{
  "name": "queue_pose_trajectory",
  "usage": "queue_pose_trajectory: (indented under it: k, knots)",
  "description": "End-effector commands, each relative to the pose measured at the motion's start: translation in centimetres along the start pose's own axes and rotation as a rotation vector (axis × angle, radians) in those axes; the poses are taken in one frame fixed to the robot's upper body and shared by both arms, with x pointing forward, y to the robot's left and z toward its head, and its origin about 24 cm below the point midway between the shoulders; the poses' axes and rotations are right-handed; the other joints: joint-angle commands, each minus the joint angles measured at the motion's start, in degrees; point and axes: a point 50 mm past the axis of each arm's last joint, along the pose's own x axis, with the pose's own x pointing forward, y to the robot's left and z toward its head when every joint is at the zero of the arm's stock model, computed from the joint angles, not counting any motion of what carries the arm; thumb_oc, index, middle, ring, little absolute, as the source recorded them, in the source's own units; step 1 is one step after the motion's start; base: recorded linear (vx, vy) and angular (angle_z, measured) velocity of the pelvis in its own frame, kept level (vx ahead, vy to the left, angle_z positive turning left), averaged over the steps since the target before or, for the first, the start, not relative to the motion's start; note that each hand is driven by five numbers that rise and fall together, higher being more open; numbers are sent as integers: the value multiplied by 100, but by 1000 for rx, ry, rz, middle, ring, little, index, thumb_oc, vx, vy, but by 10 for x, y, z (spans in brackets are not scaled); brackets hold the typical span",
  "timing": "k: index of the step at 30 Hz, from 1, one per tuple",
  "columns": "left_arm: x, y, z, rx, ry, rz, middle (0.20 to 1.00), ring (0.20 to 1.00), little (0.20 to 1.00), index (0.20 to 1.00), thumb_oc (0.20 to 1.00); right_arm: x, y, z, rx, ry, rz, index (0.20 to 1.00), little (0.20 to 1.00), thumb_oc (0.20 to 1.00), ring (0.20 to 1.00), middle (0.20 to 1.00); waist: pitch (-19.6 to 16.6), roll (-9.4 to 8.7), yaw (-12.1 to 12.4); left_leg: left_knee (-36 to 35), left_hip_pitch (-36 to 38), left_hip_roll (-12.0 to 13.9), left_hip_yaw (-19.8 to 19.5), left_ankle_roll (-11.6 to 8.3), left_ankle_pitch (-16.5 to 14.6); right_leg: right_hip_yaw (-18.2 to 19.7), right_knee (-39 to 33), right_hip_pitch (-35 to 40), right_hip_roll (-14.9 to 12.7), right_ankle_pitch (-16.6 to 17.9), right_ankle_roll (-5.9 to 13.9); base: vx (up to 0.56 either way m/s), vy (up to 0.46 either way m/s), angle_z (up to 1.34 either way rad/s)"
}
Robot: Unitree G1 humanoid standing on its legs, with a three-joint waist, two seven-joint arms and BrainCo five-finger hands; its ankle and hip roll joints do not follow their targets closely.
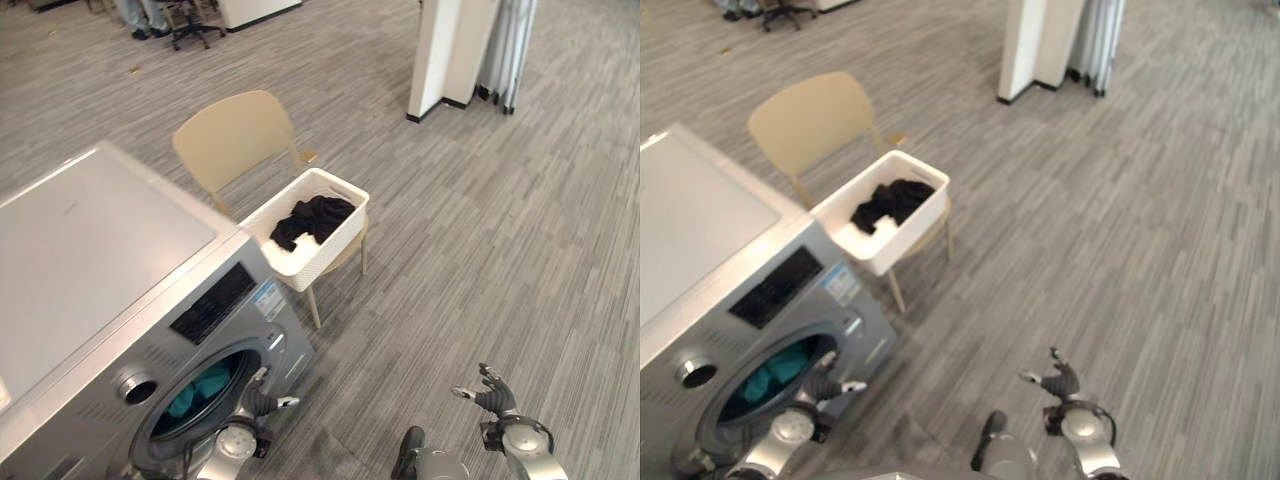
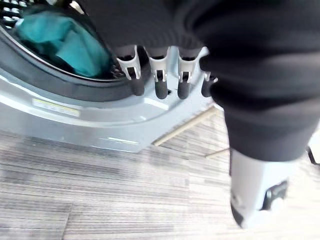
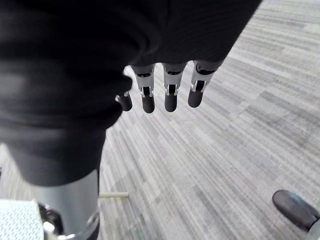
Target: Grab the laundry basket,head to the washer,open it,put in the laundry and shut it.
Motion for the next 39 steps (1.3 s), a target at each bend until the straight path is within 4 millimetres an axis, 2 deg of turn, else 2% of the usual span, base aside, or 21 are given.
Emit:
queue_pose_trajectory:
  k: [1, 3, 4, 6, 8, 9, 11, 13, 15, 16, 18, 21, 22, 23, 28, 29, 30, 33, 37, 38, 39]
  knots:
    - [4, 5, 29, -16, -137, 18, 1000, 1000, 1000, 1000, 1000, 6, -15, 25, -64, -115, -34, 1000, 1000, 1000, 1000, 1000, 324, -107, 131, 1217, -519, -87, -1038, -253, 246, 551, -686, 630, 123, -3, 314, 131, -196, -81]
    - [4, 4, 30, -29, -137, 22, 1000, 1000, 1000, 1000, 1000, 8, -14, 31, -73, -131, -27, 1000, 1000, 1000, 1000, 1000, 379, -148, 271, 1355, -1094, -671, -1933, -71, -80, 846, -777, 734, 224, -105, 285, 168, -95, -82]
    - [4, 3, 29, -31, -131, 23, 1000, 1000, 1000, 1000, 1000, 9, -14, 34, -74, -142, -23, 1000, 1000, 1000, 1000, 1000, 419, -235, 320, 1216, -1325, -901, -2042, 48, -57, 913, -818, 758, 168, -35, 288, 162, -24, -83]
    - [3, 1, 26, -35, -115, 18, 1000, 1000, 1000, 1000, 1000, 10, -13, 35, -83, -144, -24, 1000, 1000, 1000, 1000, 1000, 464, -261, 446, 782, -1616, -1205, -2277, 141, -183, 1154, -842, 874, 182, -114, 345, 213, -4, -84]
    - [3, -1, 24, -34, -105, 10, 1000, 1000, 1000, 1000, 1000, 10, -14, 34, -95, -136, -27, 1000, 1000, 1000, 1000, 1000, 488, -210, 571, 149, -1840, -1433, -2434, 134, 106, 1326, -887, 1041, 336, -206, 356, 269, 9, -71]
    - [3, -2, 23, -32, -102, 7, 1000, 1000, 1000, 1000, 1000, 11, -14, 33, -97, -132, -32, 1000, 1000, 1000, 1000, 1000, 489, -167, 630, -181, -1968, -1552, -2517, 106, 391, 1382, -935, 1109, 445, -229, 354, 295, 5, -73]
    - [4, -4, 25, -33, -101, -7, 1000, 1000, 1000, 1000, 1000, 12, -15, 28, -108, -104, -42, 1000, 1000, 1000, 1000, 1000, 502, -34, 816, -834, -2309, -1620, -2501, -42, 971, 1606, -1018, 1453, 703, -438, 339, 379, 32, -54]
    - [2, -3, 19, -37, -82, -12, 1000, 1000, 1000, 1000, 1000, 13, -14, 27, -115, -91, -32, 1000, 1000, 1000, 1000, 1000, 395, -5, 902, -1079, -2258, -1502, -2230, 52, 942, 1712, -971, 1658, 749, -633, 406, 409, 130, -36]
    - [1, -4, 17, -36, -78, -14, 1000, 1000, 1000, 1000, 1000, 11, -11, 25, -107, -92, -22, 1000, 1000, 1000, 1000, 1000, 337, -56, 918, -1026, -2173, -1491, -2170, 127, 955, 1690, -965, 1755, 689, -669, 444, 342, 138, -54]
    - [-1, -3, 12, -57, -62, -5, 1000, 1000, 1000, 1000, 1000, 10, -4, 25, -113, -97, 2, 1000, 1000, 1000, 1000, 1000, 290, -210, 982, -766, -2136, -1562, -2180, 251, 819, 1589, -599, 1767, 506, -779, 549, 303, 145, -50]
    - [-2, 0, 10, -66, -56, 5, 1000, 1000, 1000, 1000, 1000, 11, -1, 26, -108, -99, 9, 1000, 1000, 1000, 1000, 1000, 251, -252, 1034, -721, -2070, -1552, -2140, 300, 738, 1556, -356, 1711, 410, -753, 630, 232, 116, -24]
    - [-3, 15, 2, -72, -26, 63, 1000, 1000, 1000, 1000, 1000, 13, 5, 34, -119, -127, 34, 1000, 1000, 1000, 1000, 1000, 281, -366, 1072, -589, -1673, -1660, -2248, 539, 380, 1393, 1060, 1212, 44, -279, 952, 229, 111, 4]
    - [-3, 15, 2, -72, -26, 63, 1000, 1000, 1000, 1000, 1000, 13, 5, 34, -119, -127, 33, 1000, 1000, 1000, 1000, 1000, 268, -355, 1074, -597, -1688, -1647, -2251, 537, 393, 1392, 1044, 1199, 60, -259, 946, 282, 77, 51]
    - [-4, 21, 0, -75, -23, 91, 1000, 1000, 1000, 1000, 1000, 14, 4, 38, -118, -143, 32, 1000, 1000, 1000, 1000, 1000, 289, -315, 1052, -708, -1412, -1734, -2464, 608, 292, 1316, 1249, 855, -4, -166, 859, 144, 19, 53]
    - [-5, 25, -8, -94, 10, 125, 1000, 1000, 1000, 1000, 1000, 16, 3, 47, -110, -176, 33, 1000, 1000, 1000, 1000, 1000, 372, -177, 890, -887, -1045, -1829, -3001, 587, 245, 1428, 841, 238, 249, -293, 654, 221, -22, 96]
    - [-5, 24, -12, -92, 30, 127, 1000, 1000, 1000, 1000, 1000, 15, 2, 47, -118, -179, 32, 1000, 1000, 1000, 1000, 1000, 443, -183, 798, -878, -892, -1966, -3366, 562, 176, 1762, 579, -14, 430, -182, 664, 189, -70, 126]
    - [-5, 24, -12, -92, 30, 127, 1000, 1000, 1000, 1000, 1000, 15, 2, 48, -118, -180, 32, 1000, 1000, 1000, 1000, 1000, 432, -180, 792, -883, -906, -1964, -3372, 562, 189, 1755, 559, -19, 433, -163, 663, 192, -78, 136]
    - [-6, 20, -22, -86, 73, 119, 1000, 1000, 1000, 1000, 1000, 11, -2, 40, -133, -168, 36, 1000, 1000, 1000, 1000, 1000, 462, -261, 692, -838, -705, -2245, -3941, 497, 12, 2246, -28, -14, 603, 56, 632, 202, -92, 156]
    - [-6, 13, -26, -128, 91, 111, 1000, 1000, 1000, 1000, 1000, 10, -7, 38, -121, -172, 25, 1000, 1000, 1000, 1000, 1000, 427, -253, 707, -484, -837, -2300, -4058, 308, -88, 1953, -431, 307, 487, 82, 541, 129, -118, 124]
    - [-7, 12, -27, -161, 95, 113, 1000, 1000, 1000, 1000, 1000, 10, -11, 40, -118, -180, 14, 1000, 1000, 1000, 1000, 1000, 442, -253, 684, -215, -1074, -2164, -3646, 220, -163, 1685, -531, 475, 384, 9, 495, 85, -63, 100]
    - [-7, 12, -27, -161, 95, 113, 1000, 1000, 1000, 1000, 1000, 10, -11, 40, -118, -179, 15, 1000, 1000, 1000, 1000, 1000, 440, -250, 681, -190, -1086, -2162, -3648, 219, -178, 1681, -530, 474, 387, 6, 495, 102, -30, 117]
